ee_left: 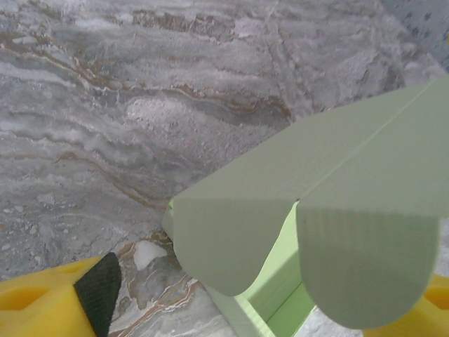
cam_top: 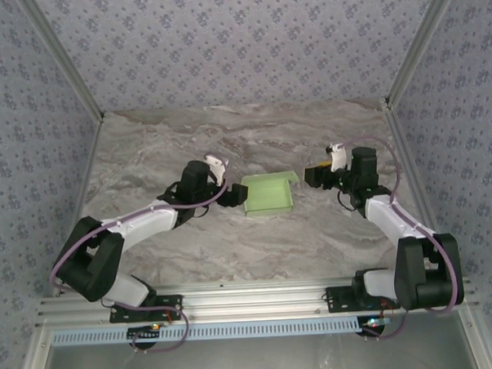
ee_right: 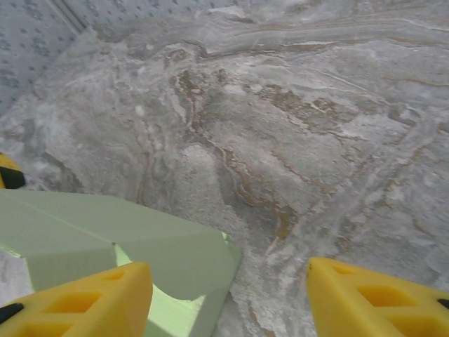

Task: Fold the paper box

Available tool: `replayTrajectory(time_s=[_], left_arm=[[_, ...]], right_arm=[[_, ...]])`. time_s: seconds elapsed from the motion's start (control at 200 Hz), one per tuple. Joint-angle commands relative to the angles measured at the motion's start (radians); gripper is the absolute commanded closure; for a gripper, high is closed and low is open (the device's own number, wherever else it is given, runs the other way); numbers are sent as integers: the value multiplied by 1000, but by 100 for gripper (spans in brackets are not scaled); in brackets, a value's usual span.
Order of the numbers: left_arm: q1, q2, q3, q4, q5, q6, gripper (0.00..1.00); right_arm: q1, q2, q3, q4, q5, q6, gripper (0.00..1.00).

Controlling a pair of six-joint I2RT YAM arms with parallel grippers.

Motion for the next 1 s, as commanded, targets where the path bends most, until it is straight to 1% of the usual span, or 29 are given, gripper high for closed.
replayTrajectory(time_s=[0.0, 0.1, 0.215, 0.395, 0.485, 0.655, 0.7, 0.835, 0.914, 0.994], left_arm=[[-7, 21, 83, -63, -37, 29, 21], [-15, 41, 128, -98, -64, 30, 24], [-14, 58, 169, -149, -81, 30, 29], [-15, 76, 200, -184, -103, 42, 33], [-15, 88, 216, -185, -102, 48, 36], [-14, 124, 282, -242, -97, 61, 39], [-15, 133, 293, -248, -95, 64, 40], [-12, 164, 331, -288, -93, 61, 48], [-12, 177, 339, -290, -77, 60, 52], [-8, 186, 356, -313, -71, 57, 56]], right_arm=[[18, 33, 0, 94, -72, -16, 41], [43, 46, -13, 128, -59, -38, 39], [51, 46, -12, 100, -57, -92, 39], [62, -29, -76, 96, 16, -129, 39], [69, -60, -92, 83, 23, -132, 38], [113, -83, -91, 33, 28, -167, 37], [125, -79, -84, 25, 33, -178, 36], [164, -10, -15, -45, 59, -243, 37], [178, 11, -5, -27, 72, -242, 36], [186, 27, 9, -27, 54, -242, 36]])
